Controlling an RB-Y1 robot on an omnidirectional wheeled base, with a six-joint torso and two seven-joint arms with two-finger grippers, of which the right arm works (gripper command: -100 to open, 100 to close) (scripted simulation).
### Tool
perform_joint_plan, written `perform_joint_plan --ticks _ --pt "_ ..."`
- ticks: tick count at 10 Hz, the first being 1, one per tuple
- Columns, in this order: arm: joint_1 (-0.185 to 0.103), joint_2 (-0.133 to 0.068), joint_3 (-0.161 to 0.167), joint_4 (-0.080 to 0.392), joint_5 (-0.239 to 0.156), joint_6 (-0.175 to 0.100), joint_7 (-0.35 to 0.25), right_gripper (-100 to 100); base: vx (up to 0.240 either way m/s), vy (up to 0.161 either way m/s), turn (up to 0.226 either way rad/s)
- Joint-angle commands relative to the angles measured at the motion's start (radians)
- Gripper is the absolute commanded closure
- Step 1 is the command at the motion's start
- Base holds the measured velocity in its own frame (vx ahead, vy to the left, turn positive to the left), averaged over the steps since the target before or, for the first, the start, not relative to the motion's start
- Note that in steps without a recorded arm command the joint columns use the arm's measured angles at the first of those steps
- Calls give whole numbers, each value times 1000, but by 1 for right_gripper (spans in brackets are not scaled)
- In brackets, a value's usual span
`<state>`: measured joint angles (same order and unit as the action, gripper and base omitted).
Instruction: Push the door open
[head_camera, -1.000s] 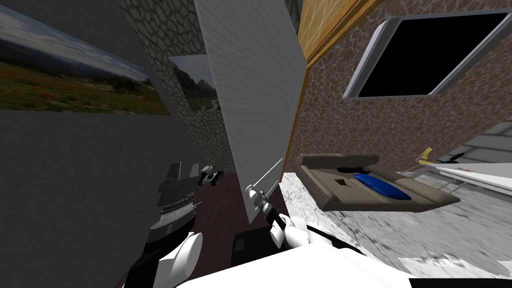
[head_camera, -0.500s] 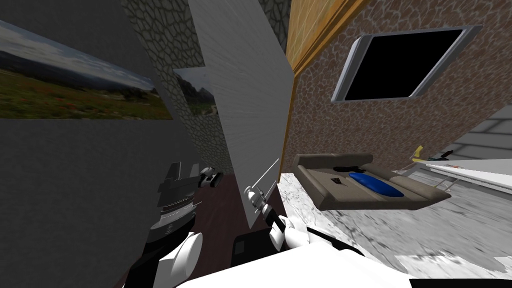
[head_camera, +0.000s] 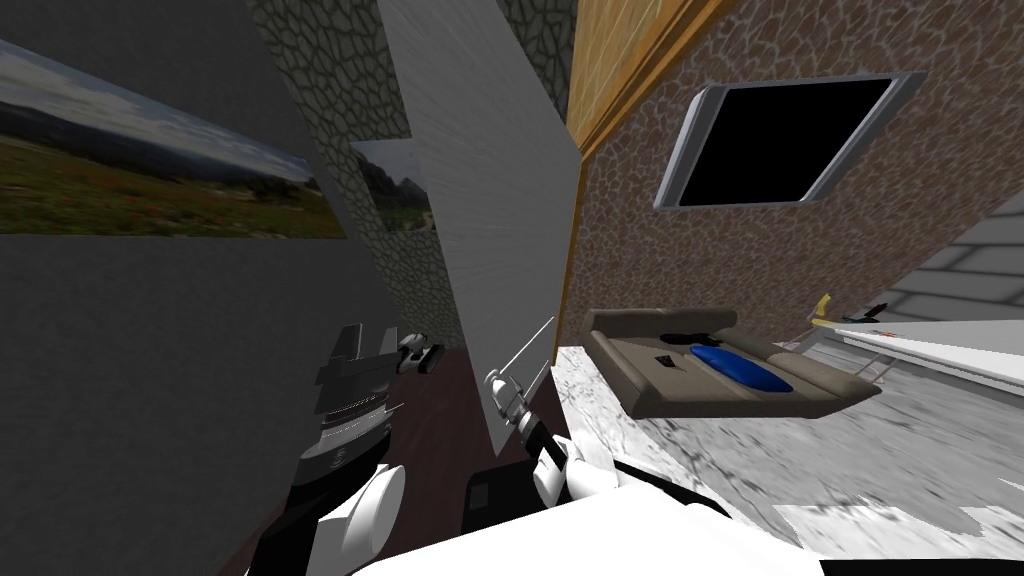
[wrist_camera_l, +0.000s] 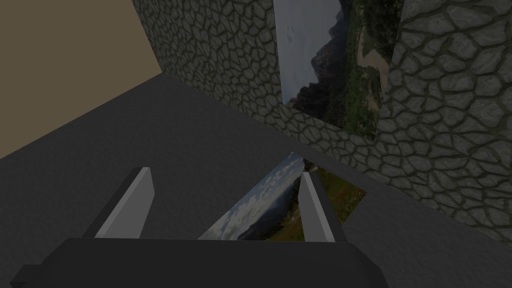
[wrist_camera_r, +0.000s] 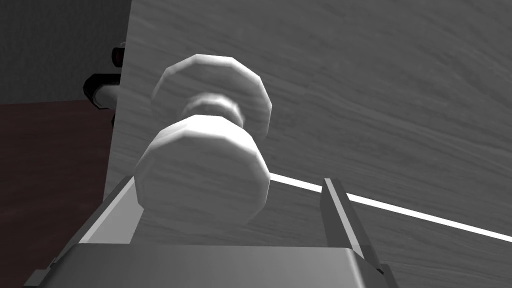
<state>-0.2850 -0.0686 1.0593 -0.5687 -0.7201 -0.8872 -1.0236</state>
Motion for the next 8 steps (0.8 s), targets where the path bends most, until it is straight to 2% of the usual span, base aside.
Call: perform_joint_plan --ticks 1,2,3,4,8 --pt "1 8 18 0 -18 -7 -34 -100 -48 -63 -14" --pt "3 13 32 -10 -35 -6 -57 -100 -56 -85 -16" --pt "3 13 32 -10 -35 -6 -57 -100 -35 -64 -1" --pt "9 24 58 -28 -66 -4 -100 -100 -50 -85 -27" --pt "17 48 100 -59 -117 -1 -170 -100 -68 -91 -12"
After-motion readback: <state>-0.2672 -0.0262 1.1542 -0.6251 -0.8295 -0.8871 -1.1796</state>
